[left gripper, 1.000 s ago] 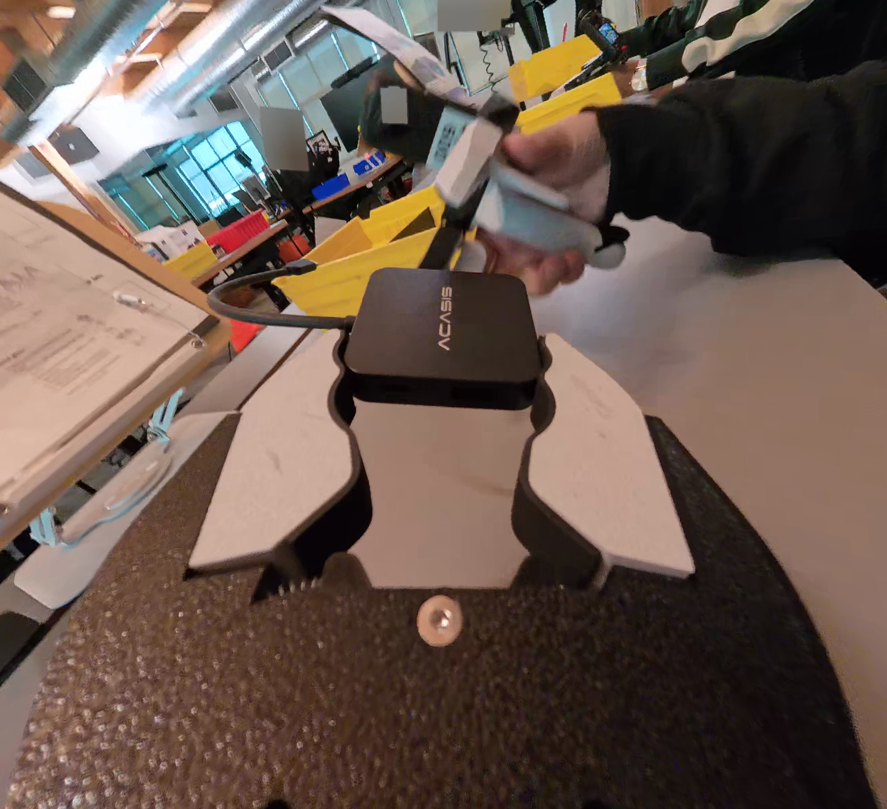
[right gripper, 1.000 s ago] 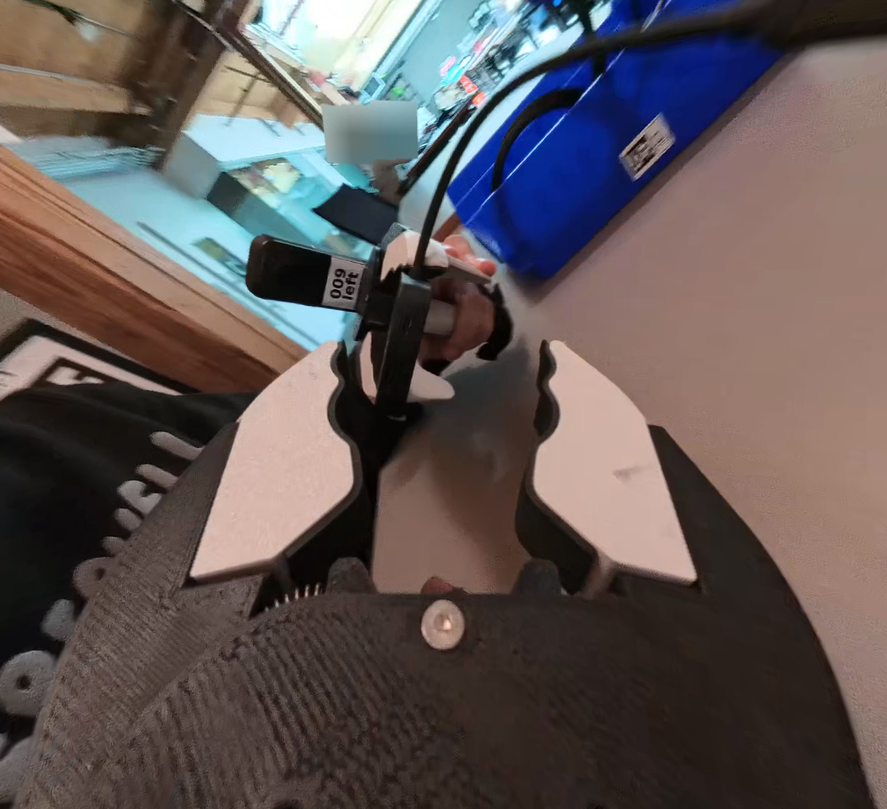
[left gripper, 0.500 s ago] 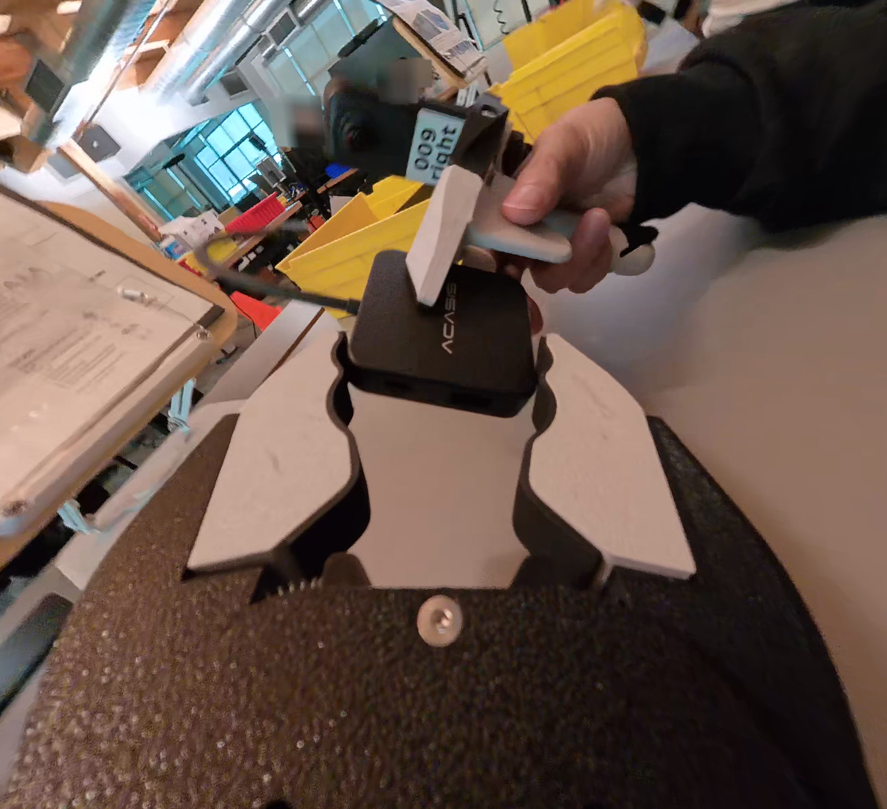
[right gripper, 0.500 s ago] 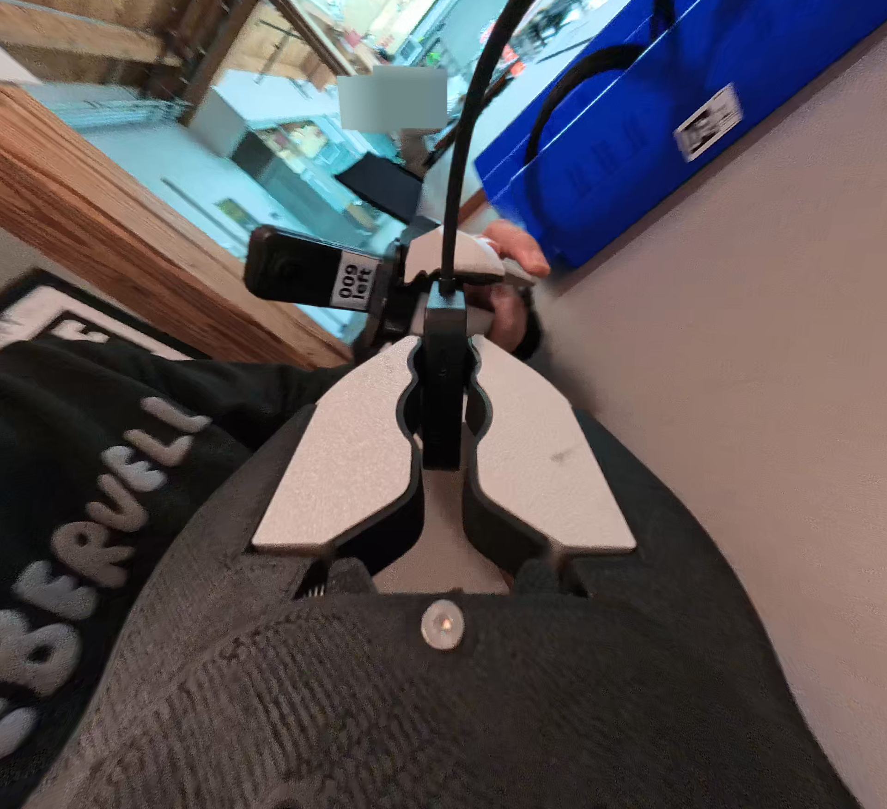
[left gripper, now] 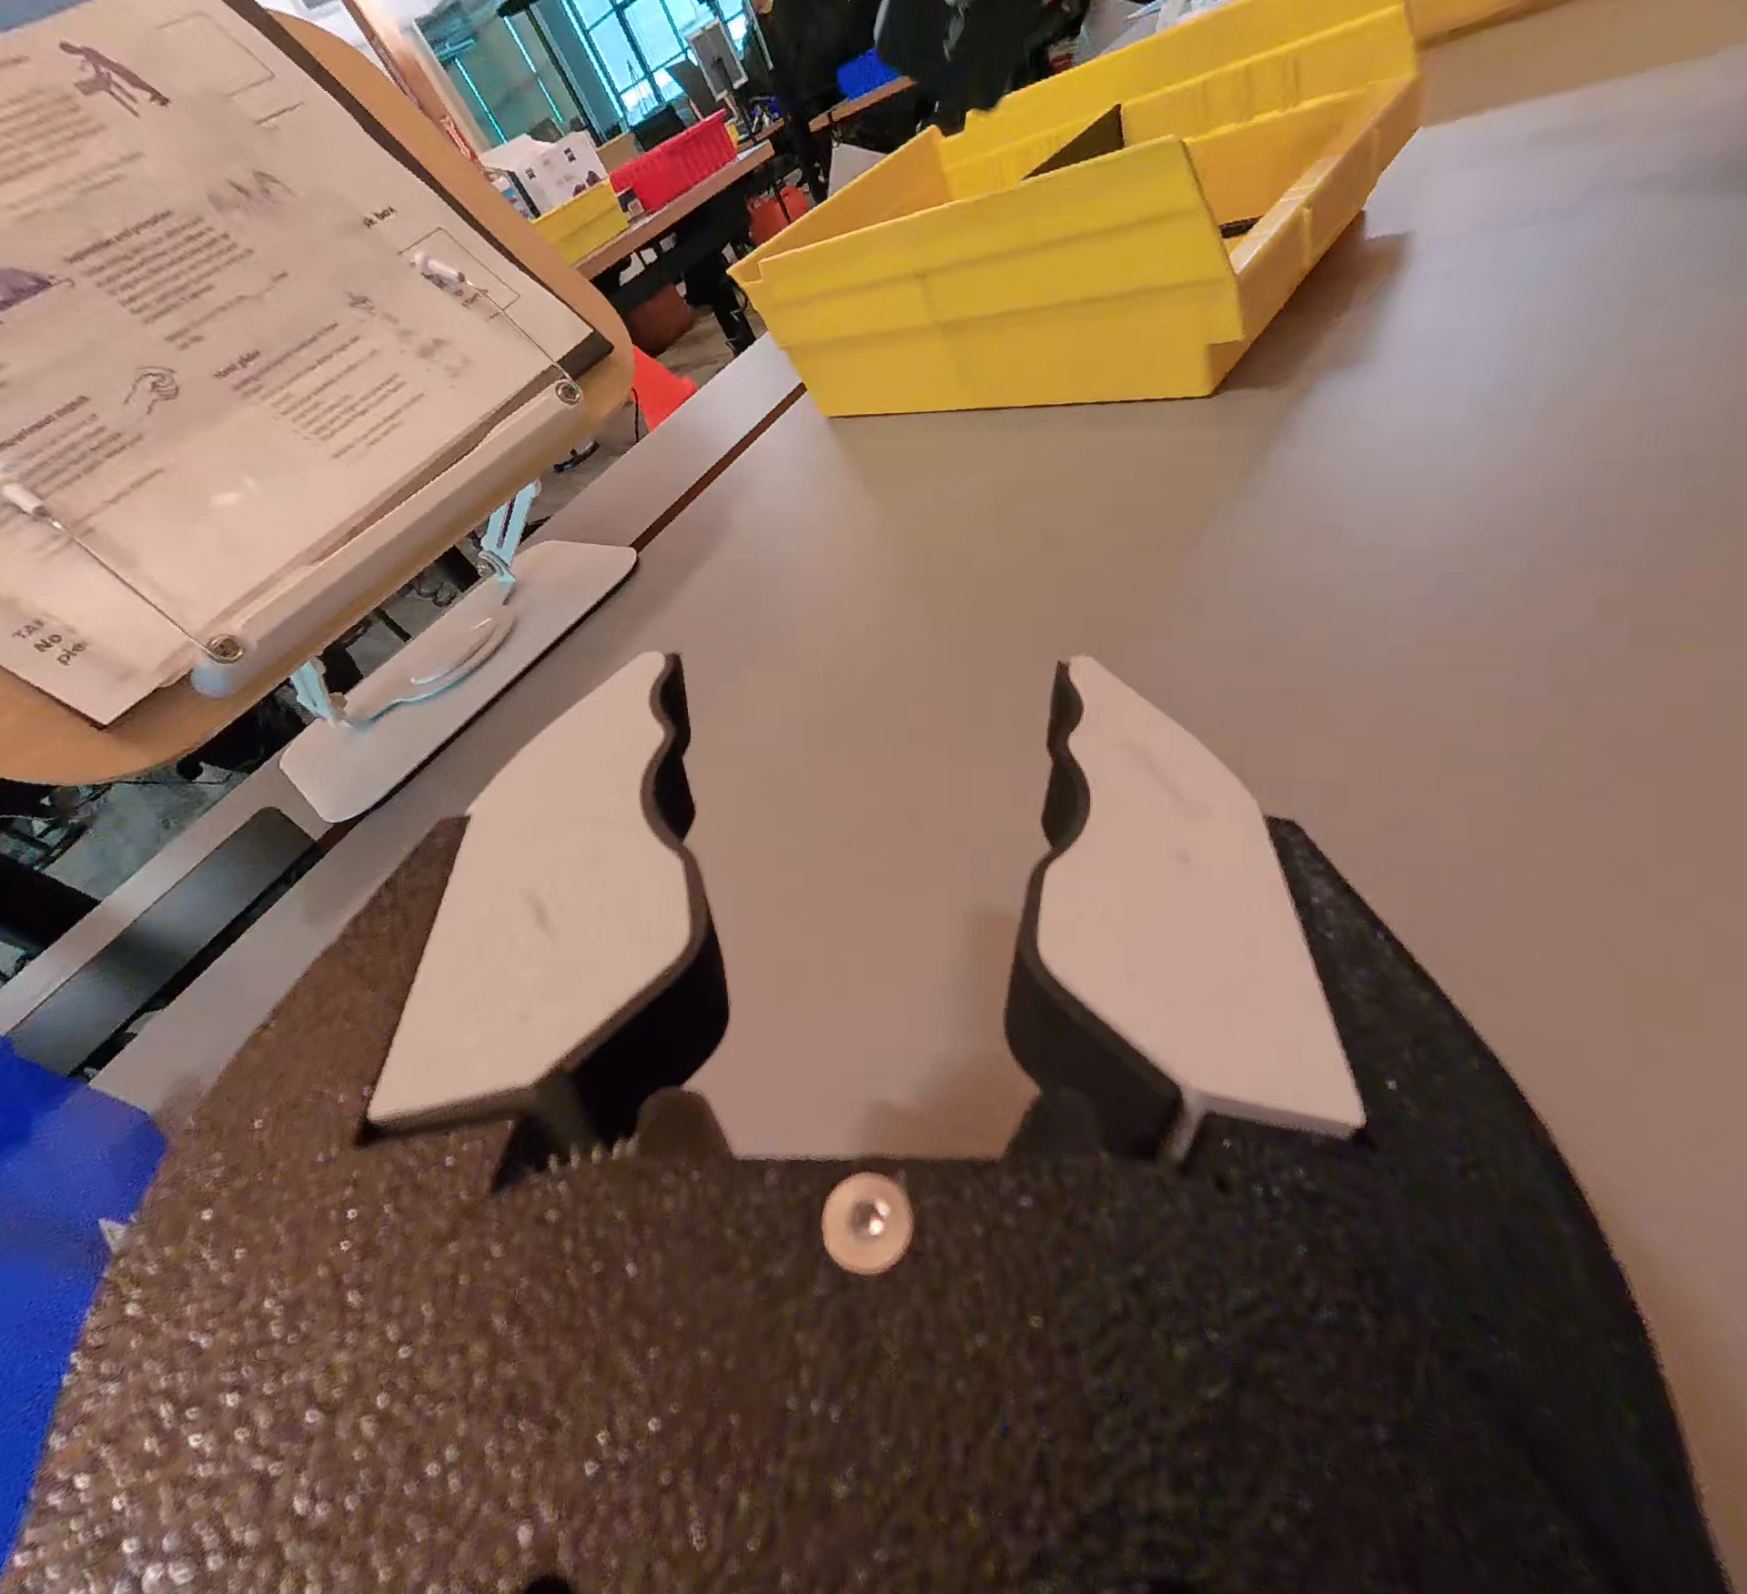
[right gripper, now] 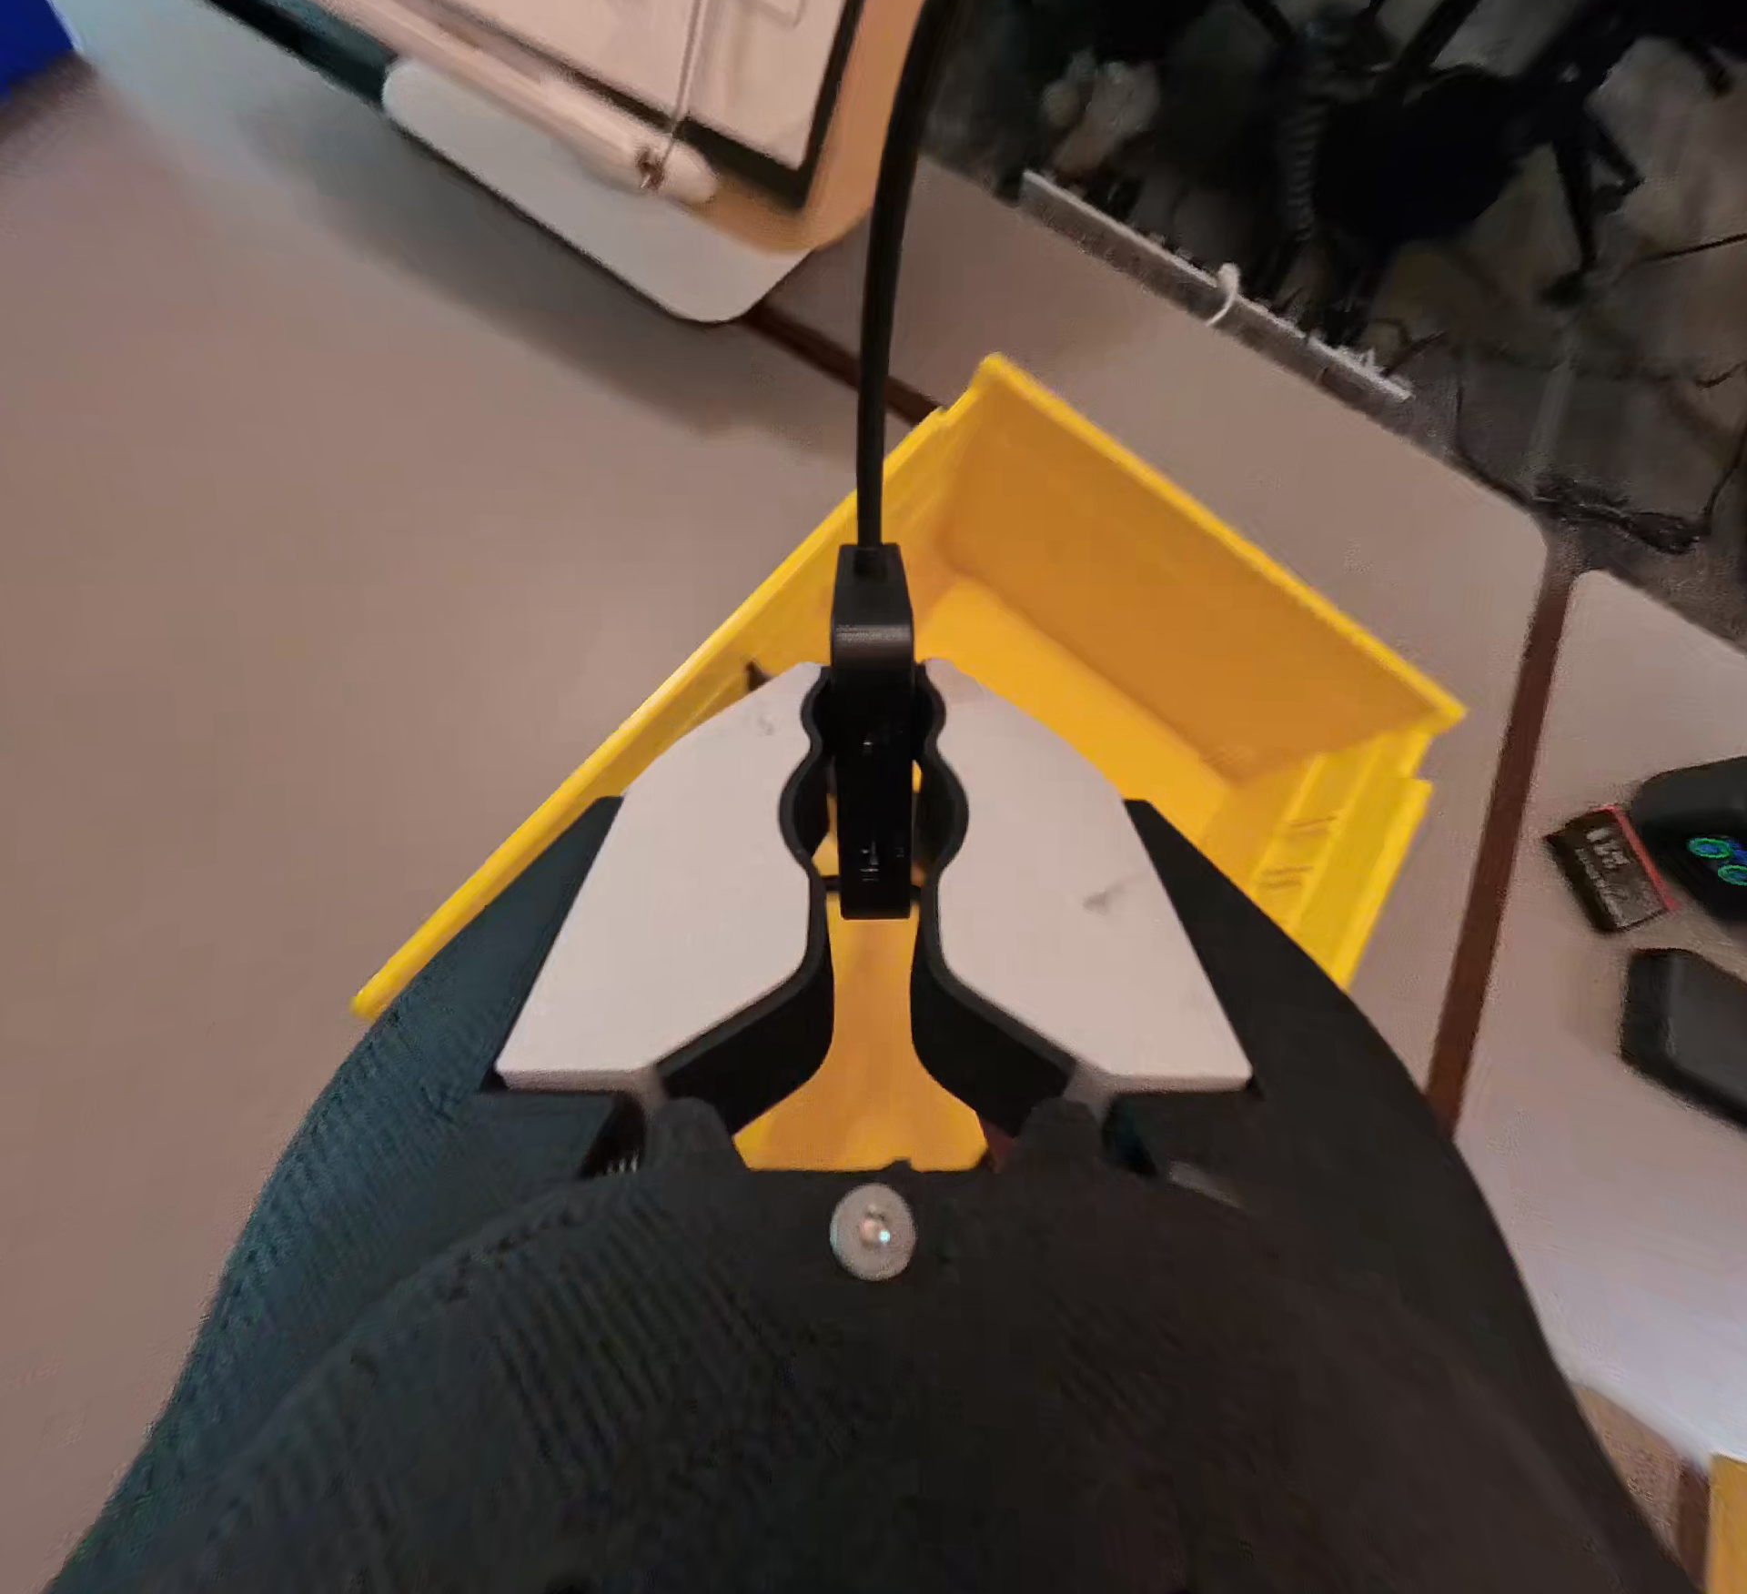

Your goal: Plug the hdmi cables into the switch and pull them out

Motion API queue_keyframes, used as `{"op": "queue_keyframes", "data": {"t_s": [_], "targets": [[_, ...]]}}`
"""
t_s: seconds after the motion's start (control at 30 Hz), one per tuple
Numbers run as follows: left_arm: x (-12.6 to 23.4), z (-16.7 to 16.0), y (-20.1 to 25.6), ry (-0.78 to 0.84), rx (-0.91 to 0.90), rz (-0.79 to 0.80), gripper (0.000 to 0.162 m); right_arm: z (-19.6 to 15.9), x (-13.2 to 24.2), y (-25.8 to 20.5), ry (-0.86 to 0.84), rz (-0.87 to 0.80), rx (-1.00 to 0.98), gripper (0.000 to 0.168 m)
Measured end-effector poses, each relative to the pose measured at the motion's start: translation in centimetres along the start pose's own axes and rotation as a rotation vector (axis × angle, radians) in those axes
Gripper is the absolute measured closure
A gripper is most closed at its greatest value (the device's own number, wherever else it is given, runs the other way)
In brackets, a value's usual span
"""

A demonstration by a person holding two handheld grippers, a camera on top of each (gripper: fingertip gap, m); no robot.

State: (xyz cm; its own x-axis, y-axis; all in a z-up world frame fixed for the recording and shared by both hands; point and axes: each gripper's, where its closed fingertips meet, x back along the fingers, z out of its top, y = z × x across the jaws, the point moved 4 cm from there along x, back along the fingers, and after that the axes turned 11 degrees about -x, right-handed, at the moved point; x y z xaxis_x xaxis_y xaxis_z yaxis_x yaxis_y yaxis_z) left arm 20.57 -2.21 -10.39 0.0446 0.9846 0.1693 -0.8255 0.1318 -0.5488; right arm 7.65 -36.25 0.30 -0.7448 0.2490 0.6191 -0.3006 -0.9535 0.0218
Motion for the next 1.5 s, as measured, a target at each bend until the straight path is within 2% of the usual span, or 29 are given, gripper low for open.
{"op": "queue_keyframes", "data": {"t_s": [0.07, 0.13, 0.17, 0.3, 0.43, 0.5, 0.57, 0.6, 0.67, 0.77, 0.83, 0.9, 0.97, 1.03, 1.1, 1.2, 1.3, 1.37, 1.43, 1.5], "targets": [[0.1, -0.2, -0.2, -0.004, 0.014, -0.001, 0.091, 1.0, 0.0, 1.6, -0.054, 0.035, -0.073, 0.155], [0.2, -0.4, -0.3, -0.005, 0.025, -0.007, 0.092, -0.1, -1.5, 3.8, -0.232, 0.088, -0.171, 0.154], [0.3, -0.4, -0.4, -0.004, 0.030, -0.004, 0.093, -0.8, -2.5, 5.4, -0.309, 0.057, -0.176, 0.154], [0.3, -0.5, -0.5, -0.004, 0.060, -0.019, 0.094, -4.1, -5.1, 9.8, -0.550, -0.122, 0.112, 0.154], [0.3, -0.8, -0.3, -0.017, 0.068, -0.042, 0.095, -6.6, -6.4, 10.0, -0.727, -0.072, 0.283, 0.154], [0.3, -0.9, -0.2, -0.018, 0.086, -0.060, 0.096, -7.1, -6.8, 10.3, -0.760, -0.081, 0.292, 0.154], [0.3, -0.9, -0.2, -0.019, 0.095, -0.067, 0.097, -7.4, -7.1, 10.1, -0.782, -0.072, 0.203, 0.151], [0.3, -0.9, -0.2, -0.016, 0.095, -0.069, 0.098, -7.2, -7.1, 10.3, -0.778, -0.080, 0.173, 0.144], [0.4, -0.9, -0.2, -0.012, 0.100, -0.075, 0.100, -6.4, -7.0, 11.2, -0.713, -0.164, 0.161, 0.110], [0.3, -0.9, -0.2, -0.015, 0.107, -0.081, 0.100, -4.1, -6.0, 11.3, -0.558, -0.273, 0.103, 0.112], [0.3, -0.9, -0.2, -0.019, 0.107, -0.085, 0.100, -2.3, -5.0, 8.8, -0.417, -0.266, 0.039, 0.114], [0.1, -1.0, -0.1, -0.027, 0.112, -0.089, 0.099, -0.4, -3.9, 3.1, -0.203, -0.125, 0.009, 0.114], [0.1, -1.0, -0.1, -0.037, 0.114, -0.087, 0.099, 0.8, -2.3, -5.1, 0.030, 0.144, 0.013, 0.120], [0.1, -0.9, -0.1, -0.030, 0.121, -0.085, 0.099, 0.5, -0.7, -12.7, 0.193, 0.388, 0.044, 0.122], [0.3, -0.3, -0.3, 0.004, 0.151, -0.080, 0.099, -0.5, -0.2, -17.9, 0.309, 0.473, 0.044, 0.122], [1.0, 0.8, -1.1, 0.065, 0.202, -0.050, 0.100, -2.7, -1.1, -22.4, 0.410, 0.472, 0.088, 0.119], [2.8, 3.0, -2.9, 0.084, 0.206, 0.000, 0.104, -5.7, -3.2, -23.4, 0.416, 0.342, 0.201, 0.109], [4.7, 4.2, -4.9, 0.071, 0.204, 0.081, 0.108, -7.1, -3.9, -23.7, 0.417, 0.322, 0.255, 0.110], [6.8, 4.1, -7.2, 0.032, 0.232, 0.182, 0.109, -7.7, -4.3, -23.4, 0.401, 0.322, 0.258, 0.109], [8.6, 2.6, -9.4, -0.032, 0.292, 0.285, 0.109, -7.7, -4.6, -22.8, 0.467, 0.321, 0.183, 0.111]]}}
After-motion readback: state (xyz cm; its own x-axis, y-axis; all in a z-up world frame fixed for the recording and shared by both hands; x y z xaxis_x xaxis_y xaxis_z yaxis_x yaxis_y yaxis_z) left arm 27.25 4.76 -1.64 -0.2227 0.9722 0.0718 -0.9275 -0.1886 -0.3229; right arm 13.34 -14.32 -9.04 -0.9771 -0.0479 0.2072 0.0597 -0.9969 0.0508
